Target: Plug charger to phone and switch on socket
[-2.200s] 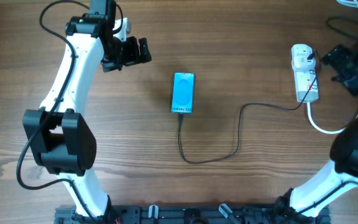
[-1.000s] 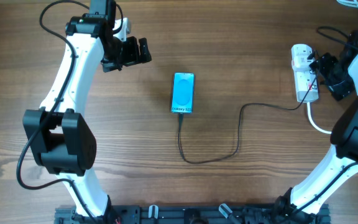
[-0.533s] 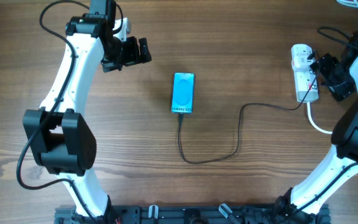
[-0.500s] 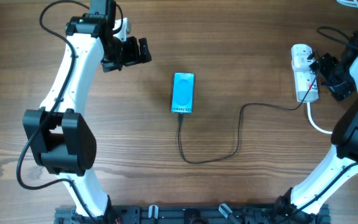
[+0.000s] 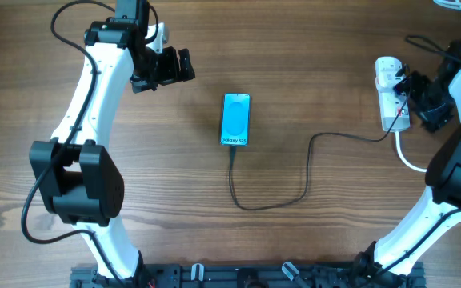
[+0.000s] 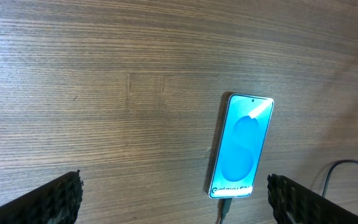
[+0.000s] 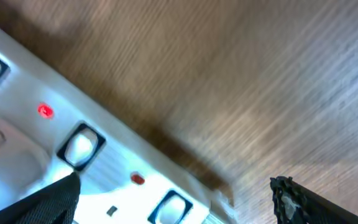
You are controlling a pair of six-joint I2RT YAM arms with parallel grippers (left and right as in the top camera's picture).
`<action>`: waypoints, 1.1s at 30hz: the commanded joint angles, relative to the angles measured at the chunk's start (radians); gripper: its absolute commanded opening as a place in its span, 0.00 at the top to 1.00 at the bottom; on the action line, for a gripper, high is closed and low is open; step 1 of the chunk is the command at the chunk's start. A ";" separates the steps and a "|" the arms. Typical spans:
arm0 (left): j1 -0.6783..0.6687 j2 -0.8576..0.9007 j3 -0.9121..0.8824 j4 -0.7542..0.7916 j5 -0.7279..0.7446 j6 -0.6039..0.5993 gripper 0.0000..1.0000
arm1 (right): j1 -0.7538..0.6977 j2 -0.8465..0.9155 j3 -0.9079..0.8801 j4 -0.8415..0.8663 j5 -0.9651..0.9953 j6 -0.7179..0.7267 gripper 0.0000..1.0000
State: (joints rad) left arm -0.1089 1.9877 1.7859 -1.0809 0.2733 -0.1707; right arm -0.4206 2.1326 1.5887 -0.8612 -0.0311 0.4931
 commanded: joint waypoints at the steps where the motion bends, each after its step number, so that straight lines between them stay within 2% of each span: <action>1: 0.004 0.008 0.000 -0.001 -0.010 -0.005 0.00 | -0.021 -0.088 0.013 -0.064 -0.004 0.031 0.00; 4: 0.004 0.008 0.000 -0.001 -0.010 -0.005 0.00 | -0.054 -0.208 0.013 -0.207 0.067 0.116 0.00; 9: 0.004 0.008 0.000 -0.001 -0.010 -0.005 0.00 | -0.054 -0.409 -0.002 -0.362 0.064 0.061 0.00; 11: 0.004 0.008 0.000 -0.001 -0.010 -0.005 0.00 | -0.054 -0.546 -0.055 -0.383 0.068 0.054 0.00; 15: 0.004 0.008 0.000 -0.001 -0.010 -0.005 0.00 | -0.054 -0.839 -0.218 -0.355 0.010 0.028 0.00; 20: 0.004 0.008 0.000 -0.001 -0.010 -0.005 0.00 | -0.054 -1.170 -0.478 -0.208 -0.244 -0.129 0.00; 23: 0.004 0.008 0.000 0.000 -0.010 -0.005 0.00 | -0.054 -1.302 -0.558 -0.167 -0.364 -0.213 0.00; 25: 0.004 0.008 0.000 -0.001 -0.010 -0.005 0.00 | -0.054 -1.340 -0.568 -0.164 -0.362 -0.193 0.00; 33: 0.004 0.008 0.000 -0.001 -0.010 -0.005 0.00 | -0.054 -1.258 -0.568 -0.164 -0.359 0.122 0.00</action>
State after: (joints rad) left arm -0.1089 1.9877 1.7859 -1.0813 0.2733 -0.1707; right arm -0.4786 0.8448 1.0286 -1.0306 -0.3683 0.5030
